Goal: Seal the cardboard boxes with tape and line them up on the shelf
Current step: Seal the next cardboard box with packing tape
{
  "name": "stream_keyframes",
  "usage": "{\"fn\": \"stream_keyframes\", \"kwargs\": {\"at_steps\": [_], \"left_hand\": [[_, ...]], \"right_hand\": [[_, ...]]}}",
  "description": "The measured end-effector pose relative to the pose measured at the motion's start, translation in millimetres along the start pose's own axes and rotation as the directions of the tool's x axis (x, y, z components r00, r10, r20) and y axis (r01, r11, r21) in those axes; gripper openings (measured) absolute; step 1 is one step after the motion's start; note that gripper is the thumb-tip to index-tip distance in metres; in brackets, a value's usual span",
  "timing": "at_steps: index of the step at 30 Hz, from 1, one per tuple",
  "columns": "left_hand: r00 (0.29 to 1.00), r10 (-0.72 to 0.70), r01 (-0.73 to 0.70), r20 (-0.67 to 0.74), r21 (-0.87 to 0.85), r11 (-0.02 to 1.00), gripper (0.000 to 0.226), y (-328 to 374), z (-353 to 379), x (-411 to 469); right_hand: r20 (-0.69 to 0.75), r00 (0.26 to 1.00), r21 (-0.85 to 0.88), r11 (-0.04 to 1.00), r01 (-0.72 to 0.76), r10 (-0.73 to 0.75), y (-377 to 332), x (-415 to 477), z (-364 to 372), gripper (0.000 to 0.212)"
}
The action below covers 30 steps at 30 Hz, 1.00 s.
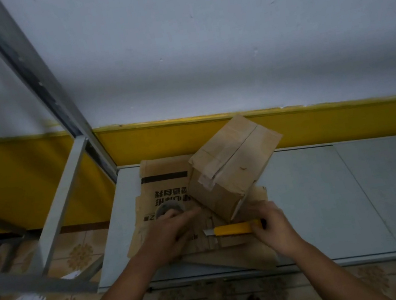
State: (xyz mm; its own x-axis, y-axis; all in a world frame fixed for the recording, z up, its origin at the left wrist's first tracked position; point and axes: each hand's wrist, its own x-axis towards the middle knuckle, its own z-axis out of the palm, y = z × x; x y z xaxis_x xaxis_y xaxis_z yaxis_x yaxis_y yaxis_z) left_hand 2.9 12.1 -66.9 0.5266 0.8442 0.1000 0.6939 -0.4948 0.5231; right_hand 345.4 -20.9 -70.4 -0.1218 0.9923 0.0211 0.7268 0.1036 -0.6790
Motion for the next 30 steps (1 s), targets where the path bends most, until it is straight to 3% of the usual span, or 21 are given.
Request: {"fn": "stream_keyframes", "kwargs": {"at_steps": [3,6,9,12,14,16,23,30], "left_hand": [[0.991,-0.021,0.002,-0.130,-0.141,0.990,0.053,6,-17,6],[0.937,0.009,-0.059,-0.350,-0.134,0.989,0.026,18,-56,37],[0.926,0.124,-0.168,-0.356,-0.095,0.981,0.026,40,-97,89],[0.955,0.280,-0.286,-0.093,-0.052,0.957,0.034,55,-110,130],[0.952,0.293,-0.286,0.085,-0.091,0.954,0.035,51,-110,140],[0.940,0.300,-0.292,0.164,-0.070,0.954,0.039,40,-105,142],[0.946,0.317,-0.317,0.059,-0.016,0.948,0.040,21,-90,134],[0.944,0.312,-0.306,0.110,-0.069,0.949,0.051,18,-91,137]], "right_hand": [[-0.365,0.931,0.124,0.992,0.017,0.030,-31,5,-32,0.027],[-0.522,0.850,0.079,0.989,0.126,-0.067,-79,23,-61,0.009],[-0.398,0.898,-0.051,0.982,0.182,-0.187,-128,57,-66,0.010],[-0.222,0.958,-0.237,0.963,0.130,-0.184,-154,83,-46,0.026],[-0.193,0.971,-0.288,0.955,0.078,-0.137,-152,87,-31,0.024],[-0.211,0.968,-0.318,0.946,0.061,-0.133,-142,84,-23,0.019],[-0.300,0.937,-0.288,0.954,0.089,-0.178,-127,76,-2,0.016],[-0.313,0.934,-0.218,0.970,0.105,-0.172,-125,78,-4,0.024]]}}
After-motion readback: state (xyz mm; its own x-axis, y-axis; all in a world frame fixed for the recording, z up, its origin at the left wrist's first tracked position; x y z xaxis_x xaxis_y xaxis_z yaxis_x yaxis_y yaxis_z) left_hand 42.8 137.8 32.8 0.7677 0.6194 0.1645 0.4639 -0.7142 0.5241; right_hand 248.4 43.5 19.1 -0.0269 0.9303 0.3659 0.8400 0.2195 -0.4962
